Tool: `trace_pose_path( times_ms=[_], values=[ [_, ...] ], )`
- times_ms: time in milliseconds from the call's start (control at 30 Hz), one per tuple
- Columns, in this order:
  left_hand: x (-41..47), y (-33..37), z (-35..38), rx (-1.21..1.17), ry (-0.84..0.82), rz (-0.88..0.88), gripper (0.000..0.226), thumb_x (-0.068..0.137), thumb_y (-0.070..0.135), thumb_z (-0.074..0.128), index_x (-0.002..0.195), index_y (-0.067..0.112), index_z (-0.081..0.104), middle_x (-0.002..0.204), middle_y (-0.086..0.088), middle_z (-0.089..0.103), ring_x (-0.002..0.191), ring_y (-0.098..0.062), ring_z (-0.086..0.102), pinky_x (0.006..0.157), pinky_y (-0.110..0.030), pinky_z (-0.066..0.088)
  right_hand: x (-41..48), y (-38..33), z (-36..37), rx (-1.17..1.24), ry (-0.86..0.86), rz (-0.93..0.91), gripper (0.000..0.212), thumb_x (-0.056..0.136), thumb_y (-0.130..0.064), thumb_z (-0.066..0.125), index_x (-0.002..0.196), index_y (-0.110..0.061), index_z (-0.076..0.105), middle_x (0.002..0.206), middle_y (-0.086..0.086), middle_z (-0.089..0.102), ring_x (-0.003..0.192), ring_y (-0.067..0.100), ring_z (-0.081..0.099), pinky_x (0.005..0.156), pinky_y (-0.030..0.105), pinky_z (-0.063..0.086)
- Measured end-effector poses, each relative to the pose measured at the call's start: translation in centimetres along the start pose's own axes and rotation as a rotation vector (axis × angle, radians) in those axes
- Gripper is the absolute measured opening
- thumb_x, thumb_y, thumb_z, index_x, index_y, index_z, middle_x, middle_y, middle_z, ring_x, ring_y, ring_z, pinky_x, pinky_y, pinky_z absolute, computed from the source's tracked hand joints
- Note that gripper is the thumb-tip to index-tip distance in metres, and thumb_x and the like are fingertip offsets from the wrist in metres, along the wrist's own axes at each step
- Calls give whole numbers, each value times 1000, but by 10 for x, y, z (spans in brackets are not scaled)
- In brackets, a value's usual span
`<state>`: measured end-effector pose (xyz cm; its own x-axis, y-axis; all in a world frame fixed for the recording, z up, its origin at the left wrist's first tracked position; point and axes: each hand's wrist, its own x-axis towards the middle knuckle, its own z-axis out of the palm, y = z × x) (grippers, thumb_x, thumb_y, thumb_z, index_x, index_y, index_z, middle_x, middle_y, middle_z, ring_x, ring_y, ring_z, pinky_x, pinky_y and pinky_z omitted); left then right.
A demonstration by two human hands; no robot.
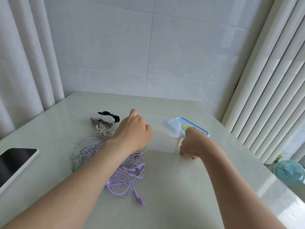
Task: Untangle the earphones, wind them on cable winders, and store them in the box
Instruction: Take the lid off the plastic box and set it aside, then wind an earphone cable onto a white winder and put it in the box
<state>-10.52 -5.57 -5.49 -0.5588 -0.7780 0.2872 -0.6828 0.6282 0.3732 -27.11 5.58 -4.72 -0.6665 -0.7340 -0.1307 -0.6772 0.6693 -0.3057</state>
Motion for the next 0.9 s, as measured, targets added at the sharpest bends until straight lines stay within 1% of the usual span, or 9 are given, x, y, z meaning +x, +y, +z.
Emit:
trace_pose_path(
  times_ms=[133,200,267,333,367,500,667,800,900],
  values=[
    [6,-6,-1,-66,-6,-37,32,96,10,40,85,6,71,141,-16,45,126,-32,60,97,-44,50,-2,-1,-5,52,74,-25,10,90,1,50,91,-10,50,92,6,48,74,25,53,60,27,49],
    [6,-7,-3,-88,-40,-57,37,97,8,40,96,9,77,141,-14,45,123,-34,60,101,-40,48,-1,1,-11,131,267,-33,9,91,1,53,97,-5,54,88,6,48,92,33,53,72,32,46],
    [6,-7,-7,-117,-58,-64,39,96,3,41,99,13,78,139,-13,47,124,-34,59,98,-33,45,1,-1,-15,282,526,-65,24,91,1,59,115,-2,61,101,12,62,109,35,56,80,34,46],
    [5,-6,-12,-152,-73,-69,44,94,-1,42,100,19,81,138,-10,49,126,-31,57,92,-26,38,-1,-14,-13,408,662,-193,25,94,-2,64,117,-10,68,105,9,71,108,27,61,78,25,35],
    [4,-5,-14,-169,-72,-73,46,93,-2,42,100,21,81,138,-9,50,126,-29,56,90,-25,36,-1,-23,-9,443,663,-276,21,94,-5,67,113,-13,71,99,5,74,102,25,64,75,22,33],
    [3,-4,-20,-221,3,-104,39,93,-3,44,102,18,76,133,-8,60,121,-25,55,84,-27,36,-6,-65,12,439,465,-473,14,88,-12,76,99,-19,75,79,-6,75,87,21,69,76,27,45],
    [11,-15,-32,-307,153,-158,39,90,-5,44,111,15,70,121,-8,66,111,-28,60,85,-33,46,1,-97,21,322,337,-520,22,88,-4,64,102,-16,76,85,2,76,101,23,62,80,29,45],
    [16,-26,-38,-317,166,-196,42,88,-4,45,104,23,73,115,-6,69,106,-28,65,84,-34,51,11,-114,26,259,260,-508,18,89,-11,68,103,-14,78,102,9,73,108,26,61,81,29,48],
    [17,-33,-39,-303,143,-199,42,88,-3,44,99,25,73,114,-4,70,103,-27,66,83,-33,52,13,-115,29,261,269,-506,21,91,-11,63,103,-16,80,100,8,74,105,25,62,78,27,44]
  ],
)
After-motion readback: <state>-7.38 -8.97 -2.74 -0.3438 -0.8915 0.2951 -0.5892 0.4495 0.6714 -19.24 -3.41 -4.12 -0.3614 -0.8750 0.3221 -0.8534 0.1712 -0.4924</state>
